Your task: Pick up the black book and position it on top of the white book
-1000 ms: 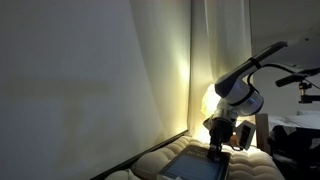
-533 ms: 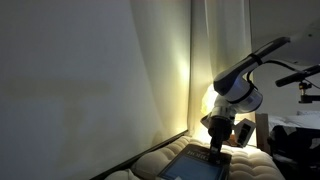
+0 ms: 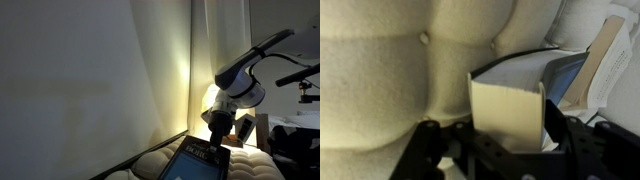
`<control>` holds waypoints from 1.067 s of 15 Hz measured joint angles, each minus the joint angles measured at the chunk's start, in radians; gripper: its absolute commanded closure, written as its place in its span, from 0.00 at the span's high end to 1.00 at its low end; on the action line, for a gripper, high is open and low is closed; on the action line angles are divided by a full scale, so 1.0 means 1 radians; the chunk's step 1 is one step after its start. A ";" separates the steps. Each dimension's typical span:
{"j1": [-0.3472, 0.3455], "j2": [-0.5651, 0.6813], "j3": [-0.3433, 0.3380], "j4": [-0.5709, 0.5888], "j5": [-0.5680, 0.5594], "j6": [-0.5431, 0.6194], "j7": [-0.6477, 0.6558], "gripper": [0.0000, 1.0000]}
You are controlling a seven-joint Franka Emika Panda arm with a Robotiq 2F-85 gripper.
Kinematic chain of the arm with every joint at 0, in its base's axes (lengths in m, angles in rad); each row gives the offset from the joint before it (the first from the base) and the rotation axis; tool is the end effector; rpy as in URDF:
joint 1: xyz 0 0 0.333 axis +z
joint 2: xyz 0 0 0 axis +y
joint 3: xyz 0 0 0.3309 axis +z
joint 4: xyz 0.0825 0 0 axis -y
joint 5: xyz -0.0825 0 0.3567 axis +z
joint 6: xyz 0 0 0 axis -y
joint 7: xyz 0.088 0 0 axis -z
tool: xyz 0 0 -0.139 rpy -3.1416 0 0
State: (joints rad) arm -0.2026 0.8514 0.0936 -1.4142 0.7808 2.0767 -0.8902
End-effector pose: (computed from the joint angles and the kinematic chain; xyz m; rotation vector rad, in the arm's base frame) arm 0.7076 -0.0342 0.1943 -2.3947 -0.3524 -0.2315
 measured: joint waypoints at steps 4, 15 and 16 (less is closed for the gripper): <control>0.000 -0.073 0.017 -0.105 0.011 0.111 -0.056 0.29; 0.002 -0.308 0.077 -0.456 0.234 0.456 -0.347 0.29; 0.002 -0.329 0.079 -0.485 0.269 0.472 -0.386 0.29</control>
State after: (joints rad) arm -0.2007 0.5220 0.1729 -1.8987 1.0496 2.5485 -1.2762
